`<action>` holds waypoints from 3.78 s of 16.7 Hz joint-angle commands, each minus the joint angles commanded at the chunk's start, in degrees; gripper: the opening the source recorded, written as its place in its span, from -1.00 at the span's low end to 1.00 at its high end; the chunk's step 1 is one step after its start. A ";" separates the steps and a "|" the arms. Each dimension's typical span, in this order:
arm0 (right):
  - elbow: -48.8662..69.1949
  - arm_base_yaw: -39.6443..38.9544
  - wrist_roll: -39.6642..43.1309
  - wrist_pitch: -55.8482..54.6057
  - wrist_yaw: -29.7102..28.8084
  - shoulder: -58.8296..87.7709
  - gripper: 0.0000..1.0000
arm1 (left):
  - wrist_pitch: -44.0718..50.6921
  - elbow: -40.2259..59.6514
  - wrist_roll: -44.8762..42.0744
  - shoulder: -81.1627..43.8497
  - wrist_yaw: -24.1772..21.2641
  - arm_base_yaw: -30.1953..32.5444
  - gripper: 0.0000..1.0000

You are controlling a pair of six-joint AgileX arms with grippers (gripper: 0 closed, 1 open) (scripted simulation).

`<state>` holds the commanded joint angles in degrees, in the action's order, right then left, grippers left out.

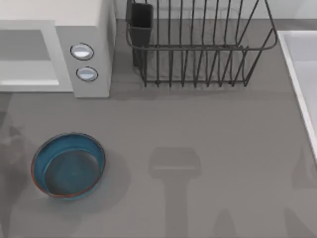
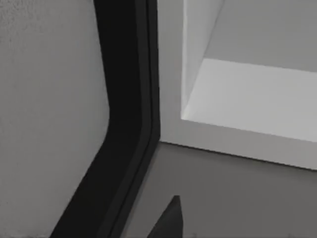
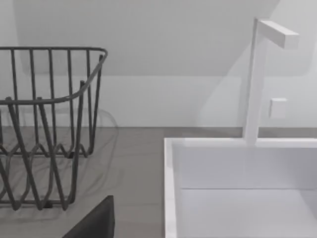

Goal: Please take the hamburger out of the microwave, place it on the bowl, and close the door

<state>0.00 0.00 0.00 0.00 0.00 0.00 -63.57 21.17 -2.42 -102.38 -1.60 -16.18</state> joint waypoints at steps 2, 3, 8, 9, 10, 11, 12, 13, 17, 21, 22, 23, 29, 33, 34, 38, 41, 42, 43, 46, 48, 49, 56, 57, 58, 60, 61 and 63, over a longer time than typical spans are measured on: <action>0.00 0.00 0.00 0.00 0.00 0.00 1.00 | 6.37 0.49 0.00 5.73 0.07 -0.03 -1.00; 0.00 0.00 0.00 0.00 0.00 0.00 1.00 | 9.34 0.73 0.00 8.42 0.10 -0.04 -1.00; 0.00 0.00 0.00 0.00 0.00 0.00 1.00 | 18.86 1.56 0.00 17.02 0.21 -0.09 -1.00; 0.00 0.00 0.00 0.00 0.00 0.00 1.00 | 19.14 1.58 0.00 17.28 0.21 -0.09 -1.00; 0.00 0.00 0.00 0.00 0.00 0.00 1.00 | 19.14 1.58 0.00 17.28 0.21 -0.09 -1.00; 0.00 0.00 0.00 0.00 0.00 0.00 1.00 | 19.14 1.58 0.00 17.28 0.21 -0.09 -1.00; 0.00 0.00 0.00 0.00 0.00 0.00 1.00 | 19.01 1.42 -0.10 17.09 0.24 -0.05 -1.00; 0.00 0.00 0.00 0.00 0.00 0.00 1.00 | 19.01 1.42 -0.10 17.09 0.24 -0.05 -1.00; 0.00 0.00 0.00 0.00 0.00 0.00 1.00 | 24.61 5.85 5.51 14.70 3.55 3.51 -1.00; 0.00 0.00 0.00 0.00 0.00 0.00 1.00 | 39.70 16.34 20.67 9.08 10.92 11.63 -1.00; 0.00 0.00 0.00 0.00 0.00 0.00 1.00 | 44.87 19.56 25.93 7.30 13.09 14.09 -1.00; 0.00 0.00 0.00 0.00 0.00 0.00 1.00 | 50.50 22.92 31.73 5.41 15.31 16.64 -1.00; 0.00 0.00 0.00 0.00 0.00 0.00 1.00 | 90.14 43.99 74.61 -7.64 27.97 32.35 -1.00; 0.00 0.00 0.00 0.00 0.00 0.00 1.00 | 117.47 56.65 104.98 -17.22 34.18 41.51 -1.00; 0.00 0.00 0.00 0.00 0.00 0.00 1.00 | 123.91 59.37 112.09 -19.56 35.31 43.45 -1.00; 0.00 0.00 0.00 0.00 0.00 0.00 1.00 | 146.12 68.25 137.04 -28.30 38.29 49.74 -1.00; 0.00 0.00 0.00 0.00 0.00 0.00 1.00 | 157.59 72.61 150.35 -33.51 39.11 52.77 -1.00; 0.00 0.00 0.00 0.00 0.00 0.00 1.00 | 160.33 73.68 153.64 -34.86 39.22 53.48 -1.00; 0.00 0.00 0.00 0.00 0.00 0.00 1.00 | 162.53 74.56 156.34 -35.99 39.27 54.05 -1.00; 0.00 0.00 0.00 0.00 0.00 0.00 1.00 | 165.78 75.94 160.68 -37.89 39.23 54.91 -1.00; 0.00 0.00 0.00 0.00 0.00 0.00 1.00 | 165.94 76.02 160.92 -38.01 39.23 54.96 -1.00; 0.00 0.00 0.00 0.00 0.00 0.00 1.00 | 165.94 76.02 160.92 -38.01 39.23 54.96 -1.00; 0.00 0.00 0.00 0.00 0.00 0.00 1.00 | 160.20 74.88 158.90 -39.36 40.46 53.04 -1.00; 0.00 0.00 0.00 0.00 0.00 0.00 1.00 | 159.06 72.61 158.75 -38.78 40.86 52.65 -1.00; 0.00 0.00 0.00 0.00 0.00 0.00 1.00 | 157.94 70.38 158.62 -38.22 41.29 52.25 -1.00; 0.00 0.00 0.00 0.00 0.00 0.00 1.00 | 156.09 67.17 158.39 -37.36 41.95 51.62 -1.00; 0.00 0.00 0.00 0.00 0.00 0.00 1.00 | 155.56 66.48 158.30 -37.18 42.09 51.46 -1.00; 0.00 0.00 0.00 0.00 0.00 0.00 1.00 | 155.45 66.36 158.28 -37.17 42.11 51.42 -1.00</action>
<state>0.00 0.00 0.00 0.00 0.00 0.00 91.89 87.53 155.86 -139.54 40.51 35.24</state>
